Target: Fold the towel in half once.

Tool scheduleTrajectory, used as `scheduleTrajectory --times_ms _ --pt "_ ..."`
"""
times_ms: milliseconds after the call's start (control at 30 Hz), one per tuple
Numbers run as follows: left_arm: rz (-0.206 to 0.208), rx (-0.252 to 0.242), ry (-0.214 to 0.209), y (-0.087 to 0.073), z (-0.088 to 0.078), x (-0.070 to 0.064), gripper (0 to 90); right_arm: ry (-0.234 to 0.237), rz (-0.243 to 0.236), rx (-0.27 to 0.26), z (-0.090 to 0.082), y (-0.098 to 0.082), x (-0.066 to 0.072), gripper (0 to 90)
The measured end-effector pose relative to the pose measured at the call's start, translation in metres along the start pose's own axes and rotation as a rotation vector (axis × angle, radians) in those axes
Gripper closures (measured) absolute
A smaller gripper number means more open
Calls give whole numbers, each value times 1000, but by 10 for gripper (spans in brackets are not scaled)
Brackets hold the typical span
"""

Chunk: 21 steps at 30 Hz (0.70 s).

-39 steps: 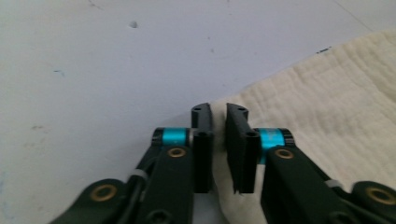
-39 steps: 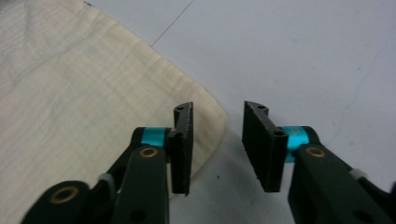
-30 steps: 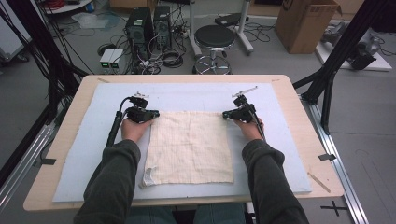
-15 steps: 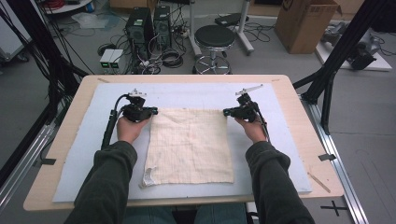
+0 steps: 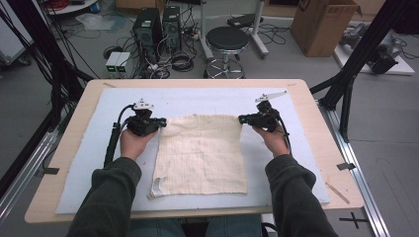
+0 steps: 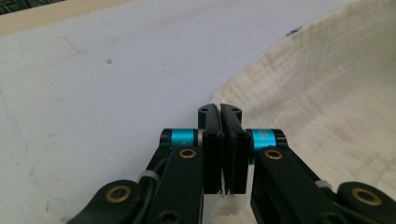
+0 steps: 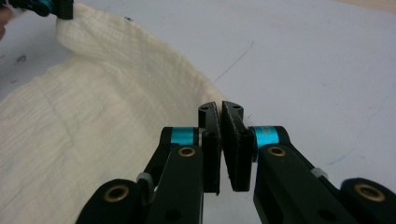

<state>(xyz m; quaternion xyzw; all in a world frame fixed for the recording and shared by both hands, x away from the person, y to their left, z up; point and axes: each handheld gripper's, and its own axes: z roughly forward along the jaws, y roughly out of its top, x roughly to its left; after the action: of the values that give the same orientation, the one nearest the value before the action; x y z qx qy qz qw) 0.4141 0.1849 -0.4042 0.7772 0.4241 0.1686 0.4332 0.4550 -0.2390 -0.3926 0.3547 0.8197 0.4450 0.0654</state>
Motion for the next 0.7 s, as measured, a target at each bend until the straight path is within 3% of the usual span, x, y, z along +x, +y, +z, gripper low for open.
scheduleTrajectory --times_ms 333,467,700 --pt "29 -37 -22 -14 -20 -9 870 46 -45 -4 -8 -5 18 861" --pt "69 -11 -31 -17 -26 -15 870 65 -60 -4 -13 -5 25 861" --pt "71 -32 -42 -26 -39 -22 870 78 -99 7 -25 -7 38 861"
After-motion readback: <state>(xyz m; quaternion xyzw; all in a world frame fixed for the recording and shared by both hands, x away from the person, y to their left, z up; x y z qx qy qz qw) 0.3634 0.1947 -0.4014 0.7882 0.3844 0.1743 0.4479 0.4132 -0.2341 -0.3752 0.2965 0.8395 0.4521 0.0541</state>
